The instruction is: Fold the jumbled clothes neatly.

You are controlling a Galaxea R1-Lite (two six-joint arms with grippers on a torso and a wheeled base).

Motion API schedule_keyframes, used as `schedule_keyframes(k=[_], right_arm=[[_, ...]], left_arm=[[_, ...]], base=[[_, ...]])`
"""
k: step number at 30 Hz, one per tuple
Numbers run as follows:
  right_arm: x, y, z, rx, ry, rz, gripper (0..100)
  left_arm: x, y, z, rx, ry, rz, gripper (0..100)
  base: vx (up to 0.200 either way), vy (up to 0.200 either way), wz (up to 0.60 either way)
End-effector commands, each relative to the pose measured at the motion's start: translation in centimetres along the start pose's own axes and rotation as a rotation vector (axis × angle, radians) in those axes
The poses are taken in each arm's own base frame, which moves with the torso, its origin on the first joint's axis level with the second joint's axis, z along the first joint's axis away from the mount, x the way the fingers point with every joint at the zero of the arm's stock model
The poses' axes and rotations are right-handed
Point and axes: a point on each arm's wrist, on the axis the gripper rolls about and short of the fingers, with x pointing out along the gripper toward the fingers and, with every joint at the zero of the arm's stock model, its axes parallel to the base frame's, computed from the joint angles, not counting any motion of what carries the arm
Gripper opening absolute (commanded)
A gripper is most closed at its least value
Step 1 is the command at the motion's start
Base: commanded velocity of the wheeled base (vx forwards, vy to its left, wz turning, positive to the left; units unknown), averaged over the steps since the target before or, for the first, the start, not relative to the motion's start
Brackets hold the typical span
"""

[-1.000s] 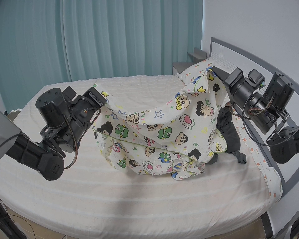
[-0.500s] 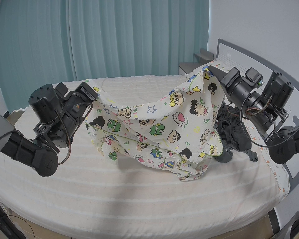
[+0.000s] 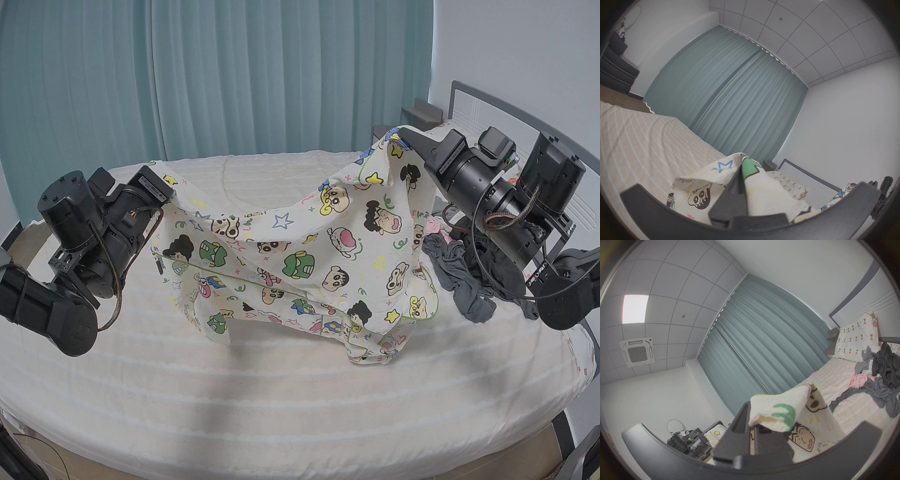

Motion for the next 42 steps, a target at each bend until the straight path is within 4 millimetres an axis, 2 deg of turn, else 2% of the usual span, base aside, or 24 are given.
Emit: schedule_keyframes(k=[1, 13, 20, 31, 37, 42], right_arm=[[0.4, 0.6, -0.5, 0.007, 0.011, 0.021, 0], [1.2, 0.6, -2.1, 0.008, 0.049, 0.024, 0], [1.7, 0.7, -2.3, 0.01, 0.048, 0.031, 0], [2.9, 0.5, -2.9, 0.01, 0.033, 0.018, 0], [2.1, 0.1, -3.2, 0.008, 0.052, -0.011, 0], [1.4, 0.1, -3.1, 0.007, 0.061, -0.019, 0]], left_arm=[[-0.1, 0.5, 0.3, 0.005, -0.008, 0.014, 0], [-0.2, 1.1, 0.3, 0.011, -0.001, 0.032, 0], [0.0, 1.6, 0.4, 0.016, -0.006, 0.046, 0], [1.2, 2.2, 0.2, 0.016, -0.022, 0.057, 0], [1.0, 2.5, -0.4, 0.017, 0.003, 0.069, 0], [0.1, 2.9, -1.1, 0.024, 0.041, 0.088, 0]], base=[[0.0, 0.2, 0.0], [0.0, 0.2, 0.0], [0.0, 0.2, 0.0], [0.0, 0.2, 0.0], [0.0, 0.2, 0.0], [0.0, 0.0, 0.0]])
